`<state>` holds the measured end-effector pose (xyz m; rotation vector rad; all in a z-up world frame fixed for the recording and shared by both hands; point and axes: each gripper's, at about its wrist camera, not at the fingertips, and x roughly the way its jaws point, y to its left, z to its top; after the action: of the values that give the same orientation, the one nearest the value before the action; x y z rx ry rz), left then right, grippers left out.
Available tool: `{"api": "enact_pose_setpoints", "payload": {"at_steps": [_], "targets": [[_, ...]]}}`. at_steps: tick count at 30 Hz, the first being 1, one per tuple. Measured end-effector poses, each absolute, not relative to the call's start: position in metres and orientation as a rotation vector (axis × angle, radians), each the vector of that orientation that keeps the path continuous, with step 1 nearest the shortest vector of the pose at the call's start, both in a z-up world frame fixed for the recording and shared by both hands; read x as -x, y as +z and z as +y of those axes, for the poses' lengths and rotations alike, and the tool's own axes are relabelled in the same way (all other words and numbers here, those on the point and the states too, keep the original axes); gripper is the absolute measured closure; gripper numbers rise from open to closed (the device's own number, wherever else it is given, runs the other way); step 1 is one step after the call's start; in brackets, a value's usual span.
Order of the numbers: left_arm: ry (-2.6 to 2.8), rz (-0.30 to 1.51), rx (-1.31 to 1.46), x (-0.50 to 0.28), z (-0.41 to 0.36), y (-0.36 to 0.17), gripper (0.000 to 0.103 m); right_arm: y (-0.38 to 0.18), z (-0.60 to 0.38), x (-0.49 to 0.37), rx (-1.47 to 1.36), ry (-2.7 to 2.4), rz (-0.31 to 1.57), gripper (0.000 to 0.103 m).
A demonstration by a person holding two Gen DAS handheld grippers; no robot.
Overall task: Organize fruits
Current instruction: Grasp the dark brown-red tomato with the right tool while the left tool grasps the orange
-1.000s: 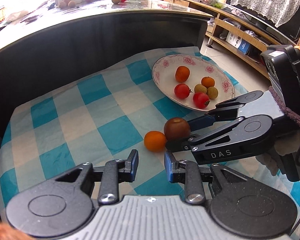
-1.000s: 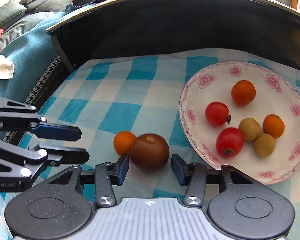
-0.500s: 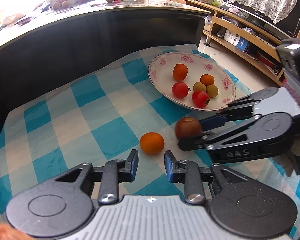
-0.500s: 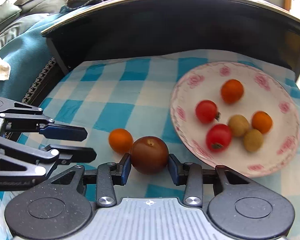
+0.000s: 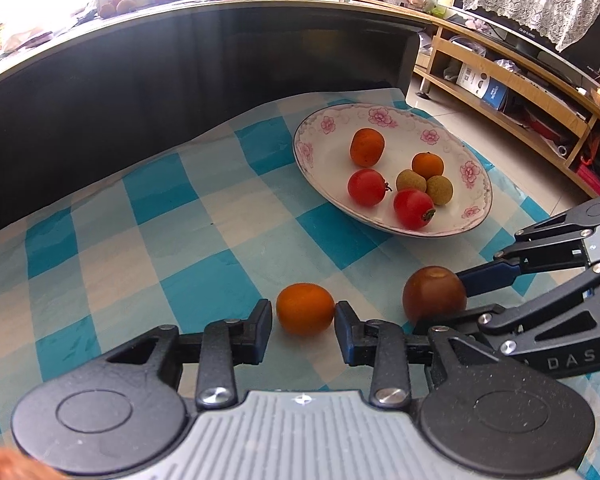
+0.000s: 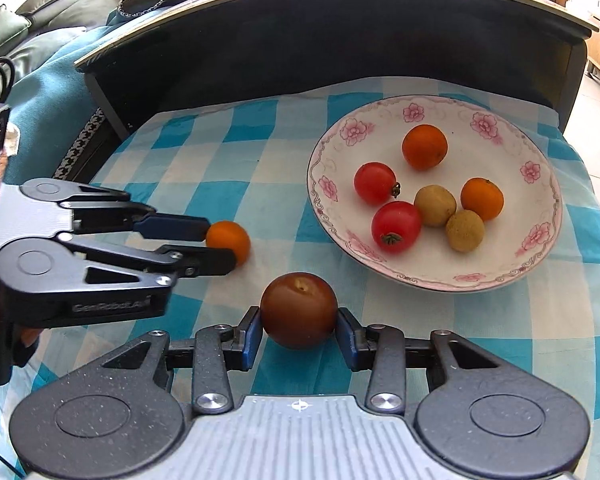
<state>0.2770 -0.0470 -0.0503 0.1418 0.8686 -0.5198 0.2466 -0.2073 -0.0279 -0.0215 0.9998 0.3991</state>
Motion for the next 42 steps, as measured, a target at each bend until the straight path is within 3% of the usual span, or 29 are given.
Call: {"api": "enact_pose_setpoints", "payload": {"at_steps": [27,42], "targets": [[-0.577,0.922,-0.241,-0.232,-0.055,-0.056,0.062,-0.027,-0.215,-0.216,0.146,0.417,1.007,0.068],[-0.584,0.900,-0.276,-0.223,-0.049,-0.059,0.057,-0.029,-0.214,-0.210,0.139,0.412,0.989,0.063]]}}
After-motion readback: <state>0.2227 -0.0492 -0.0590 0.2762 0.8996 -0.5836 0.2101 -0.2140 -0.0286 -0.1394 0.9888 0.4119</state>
